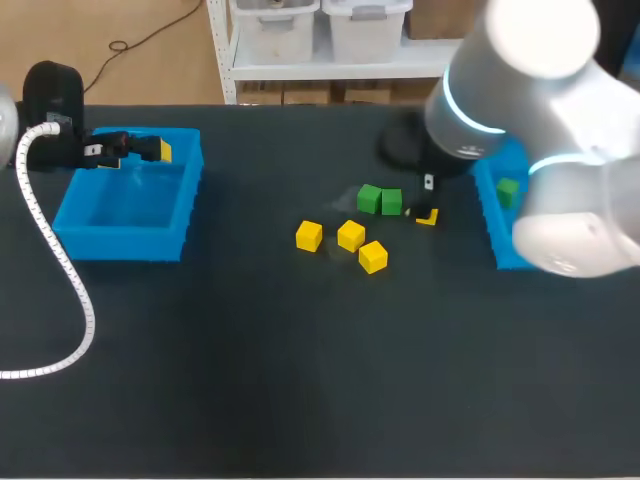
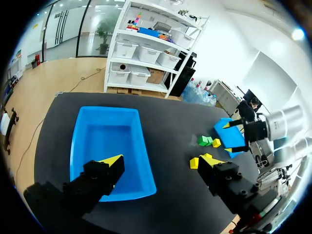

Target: Put the green cubes in the right bin and the yellow cubes in the left bin.

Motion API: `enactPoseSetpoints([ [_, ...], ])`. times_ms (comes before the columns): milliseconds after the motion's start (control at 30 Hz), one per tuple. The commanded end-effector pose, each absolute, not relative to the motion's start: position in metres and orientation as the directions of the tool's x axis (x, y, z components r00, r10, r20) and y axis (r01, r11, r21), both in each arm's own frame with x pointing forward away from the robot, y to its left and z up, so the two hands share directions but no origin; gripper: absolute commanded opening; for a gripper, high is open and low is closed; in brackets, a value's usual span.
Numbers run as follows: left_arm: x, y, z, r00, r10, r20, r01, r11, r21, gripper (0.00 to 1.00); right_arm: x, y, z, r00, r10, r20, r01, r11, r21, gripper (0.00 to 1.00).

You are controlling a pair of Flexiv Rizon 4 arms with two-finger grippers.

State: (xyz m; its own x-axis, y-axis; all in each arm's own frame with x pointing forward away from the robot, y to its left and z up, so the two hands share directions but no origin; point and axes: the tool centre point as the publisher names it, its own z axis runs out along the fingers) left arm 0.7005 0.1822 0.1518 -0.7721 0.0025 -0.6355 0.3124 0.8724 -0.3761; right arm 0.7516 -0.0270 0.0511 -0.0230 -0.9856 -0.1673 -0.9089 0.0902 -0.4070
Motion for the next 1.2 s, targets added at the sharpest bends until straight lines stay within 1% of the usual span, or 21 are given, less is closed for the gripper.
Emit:
enactPoseSetpoints([
  [33, 0.7, 0.184, 0.15, -0.768, 0.001, -0.64, 0.319, 0.868, -0.381, 1.0, 0.779, -0.014, 0.034, 0.005, -0.995, -0.102, -0.977, 0.017, -0.21, 1.0],
  [367, 0.7, 0.184, 0.15, -0.768, 0.001, -0.64, 0.319, 0.868, -0.381, 1.0, 0.791, -0.008, 0.008, -0.057, -0.996, -0.07, -0.979, 0.07, -0.192, 1.0],
  [667, 0.7, 0.184, 0.15, -0.768, 0.001, -0.64, 0.319, 0.868, -0.381, 1.0, 0.781, -0.009, -0.012, -0.081, -0.996, -0.043, -0.979, 0.088, -0.185, 1.0],
  [700, 0.7, 0.184, 0.15, -0.768, 0.001, -0.64, 0.319, 0.868, -0.381, 1.0, 0.78, -0.01, -0.014, -0.098, -0.994, -0.038, -0.975, 0.104, -0.197, 0.47],
  [733, 0.7, 0.184, 0.15, -0.768, 0.001, -0.64, 0.319, 0.868, -0.381, 1.0, 0.78, -0.011, -0.017, -0.112, -0.993, -0.033, -0.972, 0.117, -0.205, 0.12],
  [767, 0.7, 0.184, 0.15, -0.768, 0.001, -0.64, 0.319, 0.868, -0.381, 1.0, 0.779, -0.012, -0.018, -0.116, -0.993, -0.035, -0.97, 0.121, -0.21, 0.0],
  [1033, 0.7, 0.184, 0.15, -0.768, 0.001, -0.64, 0.319, 0.868, -0.381, 1.0, 0.778, -0.018, -0.017, -0.153, -0.986, -0.063, -0.962, 0.163, -0.218, 0.0],
  [1200, 0.7, 0.184, 0.15, -0.768, 0.001, -0.64, 0.319, 0.868, -0.381, 1.0, 0.786, -0.021, -0.004, -0.196, -0.975, -0.109, -0.944, 0.218, -0.248, 0.0],
])
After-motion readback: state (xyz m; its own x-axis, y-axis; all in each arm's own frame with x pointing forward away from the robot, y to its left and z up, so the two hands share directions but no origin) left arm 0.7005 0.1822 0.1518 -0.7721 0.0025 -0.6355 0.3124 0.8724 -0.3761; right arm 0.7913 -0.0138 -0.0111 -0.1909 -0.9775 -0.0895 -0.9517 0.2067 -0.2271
